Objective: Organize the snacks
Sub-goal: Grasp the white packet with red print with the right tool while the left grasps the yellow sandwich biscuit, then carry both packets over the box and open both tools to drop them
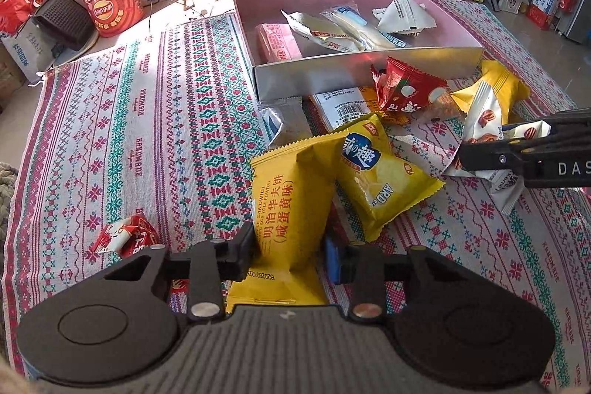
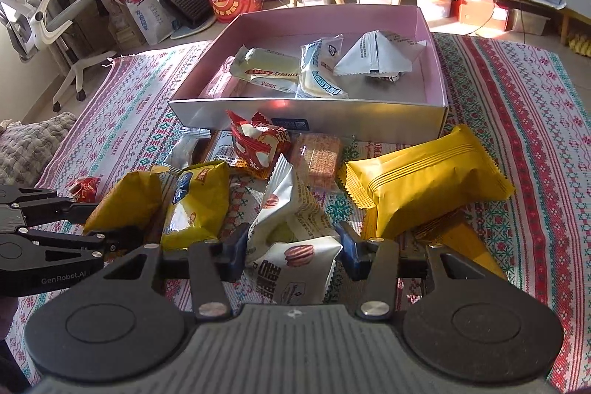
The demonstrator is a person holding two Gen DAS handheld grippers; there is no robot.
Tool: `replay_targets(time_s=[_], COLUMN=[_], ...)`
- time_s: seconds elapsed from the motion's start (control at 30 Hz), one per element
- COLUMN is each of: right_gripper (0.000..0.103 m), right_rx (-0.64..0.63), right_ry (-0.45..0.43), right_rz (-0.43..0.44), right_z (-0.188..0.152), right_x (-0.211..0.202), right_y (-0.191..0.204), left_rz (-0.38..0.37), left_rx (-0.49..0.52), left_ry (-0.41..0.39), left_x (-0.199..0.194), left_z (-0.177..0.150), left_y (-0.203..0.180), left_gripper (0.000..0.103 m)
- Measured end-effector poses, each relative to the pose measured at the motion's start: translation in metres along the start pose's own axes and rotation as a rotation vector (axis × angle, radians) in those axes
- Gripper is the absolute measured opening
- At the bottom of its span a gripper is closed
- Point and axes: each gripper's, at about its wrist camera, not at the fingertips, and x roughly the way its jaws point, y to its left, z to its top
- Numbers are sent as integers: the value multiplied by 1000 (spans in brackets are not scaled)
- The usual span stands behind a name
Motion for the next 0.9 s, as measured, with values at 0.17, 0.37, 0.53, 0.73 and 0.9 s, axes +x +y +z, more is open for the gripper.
replay_targets(time_s=[0.17, 0.37, 0.53, 0.73, 0.9], right_gripper=[44, 43, 43, 43, 43], right_rx=[16, 42, 67, 137, 194], right_ry=[-11, -21, -48, -94, -145], right_rz=[35, 68, 86, 83, 69], right_z=[3, 7, 15, 30, 49], right_x=[-10, -16, -21, -21, -18], right_y=[1, 2, 3, -6, -18], left_rz=[-61, -94, -121, -176, -189], left_rx=[-37, -65, -100, -182, -213], left_ry=[5, -25, -67, -126, -168], left_x=[-5, -17, -23, -22, -9], left_z=[2, 10, 23, 50, 81], left_y=[1, 4, 8, 14, 10], left_gripper=[41, 40, 40, 40, 40])
